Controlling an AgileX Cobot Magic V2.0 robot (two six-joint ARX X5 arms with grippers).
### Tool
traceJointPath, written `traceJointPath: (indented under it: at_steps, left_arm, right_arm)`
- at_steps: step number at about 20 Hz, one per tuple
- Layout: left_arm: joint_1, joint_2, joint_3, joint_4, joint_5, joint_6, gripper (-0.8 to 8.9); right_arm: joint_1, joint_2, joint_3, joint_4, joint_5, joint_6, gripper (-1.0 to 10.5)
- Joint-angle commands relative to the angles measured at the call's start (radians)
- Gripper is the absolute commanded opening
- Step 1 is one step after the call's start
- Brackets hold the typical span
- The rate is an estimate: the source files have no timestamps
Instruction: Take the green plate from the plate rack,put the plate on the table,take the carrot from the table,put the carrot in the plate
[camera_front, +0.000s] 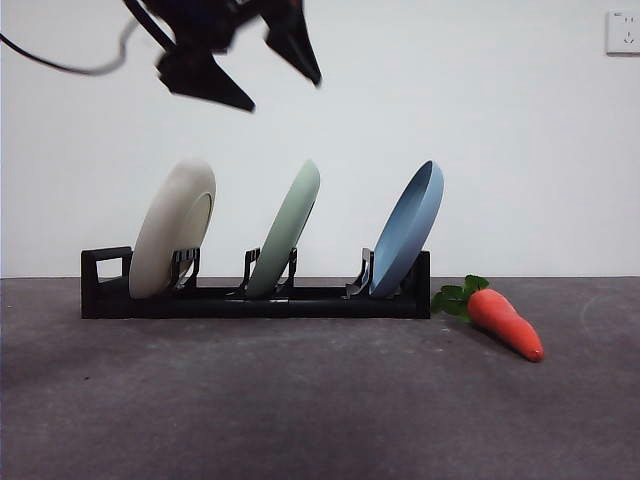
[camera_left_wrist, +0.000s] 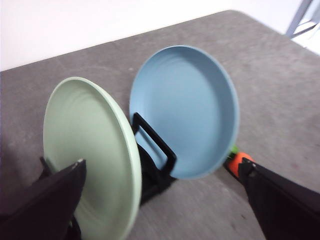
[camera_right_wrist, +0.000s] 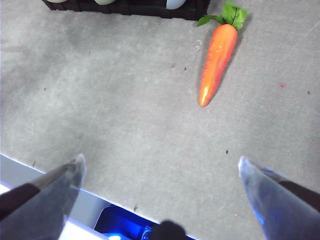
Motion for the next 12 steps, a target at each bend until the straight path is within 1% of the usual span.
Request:
traceJointPath:
  at_steps: [1,3,6,11,12]
  left_arm:
    - [-0.004,0.076,0.028,0.058,-0.033,0.021,5.66]
    - [-0.005,0.126,0.035,0.122,-0.055,0.021,5.66]
    - [-0.004,0.178,0.035,0.168,-0.079,0.021,5.66]
    - [-0.003,0.250,0.035,0.185,-0.078,0.021,5.60]
    - [-0.003,0.261,0.035,0.184,-0.078,0.020,5.29]
  right_arm:
    - [0.002,0.001,0.003,0.005,0.000,0.011,6.9]
    - [0.002,0.001,0.003,0.005,0.001,0.011,6.9]
    - [0.002,0.001,0.003,0.005,0.001,0.016,6.9]
    - [0.002,0.001,0.003,0.005,0.001,0.018,6.9]
    - [0.002,0.001,0.003,0.005,0.001,0.019,6.9]
